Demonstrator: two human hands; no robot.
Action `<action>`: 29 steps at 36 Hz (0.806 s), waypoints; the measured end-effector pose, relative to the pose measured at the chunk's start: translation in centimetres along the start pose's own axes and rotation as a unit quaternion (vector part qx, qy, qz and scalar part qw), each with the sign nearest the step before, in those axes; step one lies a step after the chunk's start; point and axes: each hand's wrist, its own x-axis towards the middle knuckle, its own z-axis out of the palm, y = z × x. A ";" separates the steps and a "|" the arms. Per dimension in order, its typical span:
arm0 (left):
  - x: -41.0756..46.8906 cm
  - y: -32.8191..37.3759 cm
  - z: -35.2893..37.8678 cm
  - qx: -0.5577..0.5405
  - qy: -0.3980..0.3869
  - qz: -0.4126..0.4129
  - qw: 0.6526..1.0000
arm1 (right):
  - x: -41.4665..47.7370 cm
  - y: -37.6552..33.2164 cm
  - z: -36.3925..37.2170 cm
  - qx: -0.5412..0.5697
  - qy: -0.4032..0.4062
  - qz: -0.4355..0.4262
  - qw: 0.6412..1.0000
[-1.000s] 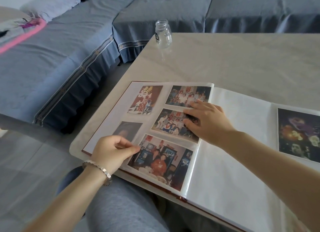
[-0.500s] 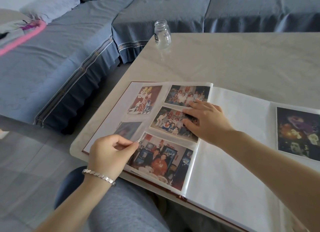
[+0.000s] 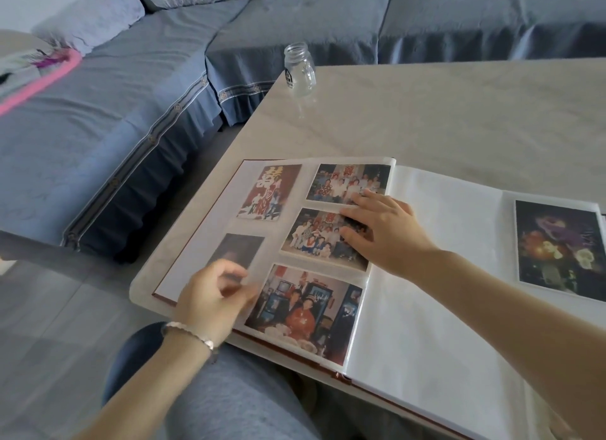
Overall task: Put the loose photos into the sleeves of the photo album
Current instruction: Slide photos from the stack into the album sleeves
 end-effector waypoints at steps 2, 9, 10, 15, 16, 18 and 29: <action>-0.4 -0.2 1.3 0.093 0.015 0.059 0.994 | 0.0 0.1 0.2 0.006 0.004 -0.003 1.000; -2.2 3.1 4.6 0.131 -0.156 0.372 0.905 | 0.0 0.7 0.2 0.026 0.014 -0.018 0.999; -2.2 3.2 5.1 0.172 -0.189 0.366 0.894 | 0.0 0.7 0.2 0.030 0.015 -0.020 0.999; -1.0 2.8 5.3 0.260 -0.207 0.281 0.900 | -0.1 1.1 0.5 0.067 0.020 -0.024 0.997; -0.6 2.5 5.3 0.257 -0.202 0.262 0.908 | -0.2 1.1 0.5 0.081 0.021 -0.025 0.996; -0.2 2.2 5.2 0.254 -0.199 0.229 0.918 | -0.5 1.2 0.4 0.116 0.023 -0.026 0.993; -0.1 9.5 6.6 0.156 -0.064 0.197 0.966 | -9.2 4.9 -4.3 0.148 0.012 0.050 0.988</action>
